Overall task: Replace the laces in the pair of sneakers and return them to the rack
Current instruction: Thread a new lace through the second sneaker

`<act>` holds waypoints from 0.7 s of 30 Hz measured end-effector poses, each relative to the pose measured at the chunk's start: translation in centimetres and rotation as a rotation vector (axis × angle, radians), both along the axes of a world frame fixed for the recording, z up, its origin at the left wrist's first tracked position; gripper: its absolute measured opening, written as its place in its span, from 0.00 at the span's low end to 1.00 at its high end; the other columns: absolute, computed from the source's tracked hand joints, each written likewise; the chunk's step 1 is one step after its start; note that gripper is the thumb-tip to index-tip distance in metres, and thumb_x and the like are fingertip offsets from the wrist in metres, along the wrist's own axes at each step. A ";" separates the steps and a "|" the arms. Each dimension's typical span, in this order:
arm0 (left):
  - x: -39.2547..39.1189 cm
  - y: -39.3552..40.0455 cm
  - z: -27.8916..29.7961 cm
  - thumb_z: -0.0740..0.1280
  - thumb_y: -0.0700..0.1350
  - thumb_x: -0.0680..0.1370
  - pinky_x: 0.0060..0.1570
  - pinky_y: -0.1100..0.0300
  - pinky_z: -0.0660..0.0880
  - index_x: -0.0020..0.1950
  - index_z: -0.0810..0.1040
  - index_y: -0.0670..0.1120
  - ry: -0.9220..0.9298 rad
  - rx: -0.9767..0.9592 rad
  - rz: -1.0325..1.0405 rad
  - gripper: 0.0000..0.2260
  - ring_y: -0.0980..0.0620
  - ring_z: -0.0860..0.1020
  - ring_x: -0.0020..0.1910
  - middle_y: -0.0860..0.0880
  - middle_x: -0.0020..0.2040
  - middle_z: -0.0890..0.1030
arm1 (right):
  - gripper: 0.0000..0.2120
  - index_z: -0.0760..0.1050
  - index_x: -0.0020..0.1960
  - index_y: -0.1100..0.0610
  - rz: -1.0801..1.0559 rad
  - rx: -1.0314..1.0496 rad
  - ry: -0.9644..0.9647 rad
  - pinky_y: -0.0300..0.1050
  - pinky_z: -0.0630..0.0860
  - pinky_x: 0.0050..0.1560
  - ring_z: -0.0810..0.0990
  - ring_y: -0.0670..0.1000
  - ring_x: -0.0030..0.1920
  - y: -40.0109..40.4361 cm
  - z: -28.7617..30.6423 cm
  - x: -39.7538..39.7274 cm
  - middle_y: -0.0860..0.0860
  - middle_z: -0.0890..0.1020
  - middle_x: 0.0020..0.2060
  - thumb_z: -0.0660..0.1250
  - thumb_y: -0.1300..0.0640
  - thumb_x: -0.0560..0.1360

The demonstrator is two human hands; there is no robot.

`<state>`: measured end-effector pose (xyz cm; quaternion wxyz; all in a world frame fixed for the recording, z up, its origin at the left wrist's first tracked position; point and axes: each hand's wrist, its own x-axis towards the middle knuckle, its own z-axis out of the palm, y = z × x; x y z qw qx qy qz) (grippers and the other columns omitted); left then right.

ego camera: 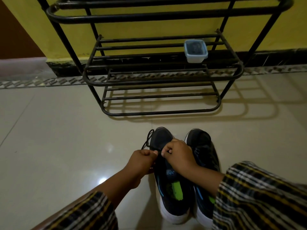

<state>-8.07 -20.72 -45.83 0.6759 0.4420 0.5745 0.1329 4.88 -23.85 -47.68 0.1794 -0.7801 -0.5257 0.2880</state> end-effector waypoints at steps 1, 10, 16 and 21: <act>0.0 0.1 -0.2 0.62 0.41 0.80 0.44 0.57 0.79 0.45 0.80 0.41 0.006 0.003 0.002 0.09 0.46 0.78 0.42 0.40 0.43 0.80 | 0.08 0.76 0.36 0.47 0.004 -0.002 -0.013 0.49 0.68 0.59 0.74 0.51 0.54 -0.1 0.0 0.0 0.46 0.74 0.41 0.68 0.55 0.73; 0.5 0.6 -1.1 0.63 0.39 0.78 0.29 0.62 0.72 0.38 0.76 0.43 0.176 0.213 -0.106 0.09 0.52 0.73 0.30 0.46 0.33 0.76 | 0.10 0.72 0.54 0.51 0.234 0.150 -0.282 0.45 0.66 0.55 0.68 0.51 0.57 -2.3 1.7 0.5 0.48 0.72 0.53 0.64 0.50 0.74; 0.5 1.3 0.0 0.59 0.40 0.79 0.48 0.51 0.77 0.41 0.73 0.43 0.163 0.382 0.030 0.08 0.46 0.81 0.44 0.43 0.42 0.83 | 0.15 0.62 0.60 0.55 0.330 -0.018 -0.270 0.48 0.72 0.39 0.78 0.59 0.46 -3.8 2.7 1.1 0.56 0.79 0.47 0.61 0.53 0.77; 0.7 2.0 3.5 0.51 0.36 0.80 0.41 0.51 0.78 0.39 0.66 0.41 -0.234 0.296 0.399 0.11 0.47 0.76 0.34 0.45 0.33 0.74 | 0.13 0.63 0.62 0.53 0.327 0.020 -0.246 0.47 0.70 0.34 0.78 0.61 0.43 -5.0 2.3 1.5 0.57 0.78 0.44 0.58 0.57 0.77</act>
